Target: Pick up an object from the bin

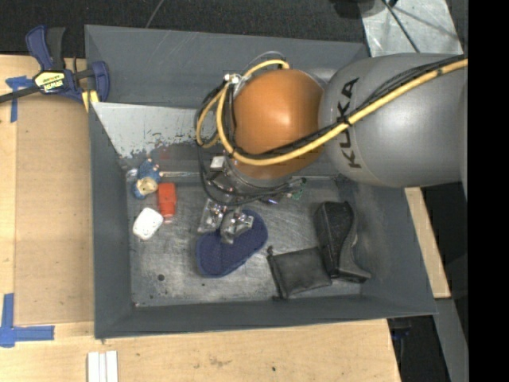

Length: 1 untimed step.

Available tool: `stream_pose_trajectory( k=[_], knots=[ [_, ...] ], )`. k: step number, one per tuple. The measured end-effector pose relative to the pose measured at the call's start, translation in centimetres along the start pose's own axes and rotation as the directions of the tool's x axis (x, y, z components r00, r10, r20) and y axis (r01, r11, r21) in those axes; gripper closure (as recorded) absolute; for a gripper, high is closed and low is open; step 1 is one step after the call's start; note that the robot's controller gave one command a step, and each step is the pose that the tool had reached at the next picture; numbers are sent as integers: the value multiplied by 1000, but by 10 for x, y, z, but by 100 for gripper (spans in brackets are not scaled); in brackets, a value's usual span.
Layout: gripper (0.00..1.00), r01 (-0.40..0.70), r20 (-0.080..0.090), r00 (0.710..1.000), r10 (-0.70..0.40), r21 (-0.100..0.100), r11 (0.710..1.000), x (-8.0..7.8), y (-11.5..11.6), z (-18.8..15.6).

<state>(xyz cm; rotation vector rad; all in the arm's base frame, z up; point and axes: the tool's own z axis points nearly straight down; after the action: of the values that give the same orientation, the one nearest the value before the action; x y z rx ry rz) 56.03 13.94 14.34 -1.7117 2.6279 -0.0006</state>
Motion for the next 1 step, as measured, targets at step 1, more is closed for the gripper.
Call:
stream_pose_trajectory(
  k=[1],
  knots=[
    [100, -5, 1, 1000, 5, 0, 1000, 0, -1, -5]
  ],
)
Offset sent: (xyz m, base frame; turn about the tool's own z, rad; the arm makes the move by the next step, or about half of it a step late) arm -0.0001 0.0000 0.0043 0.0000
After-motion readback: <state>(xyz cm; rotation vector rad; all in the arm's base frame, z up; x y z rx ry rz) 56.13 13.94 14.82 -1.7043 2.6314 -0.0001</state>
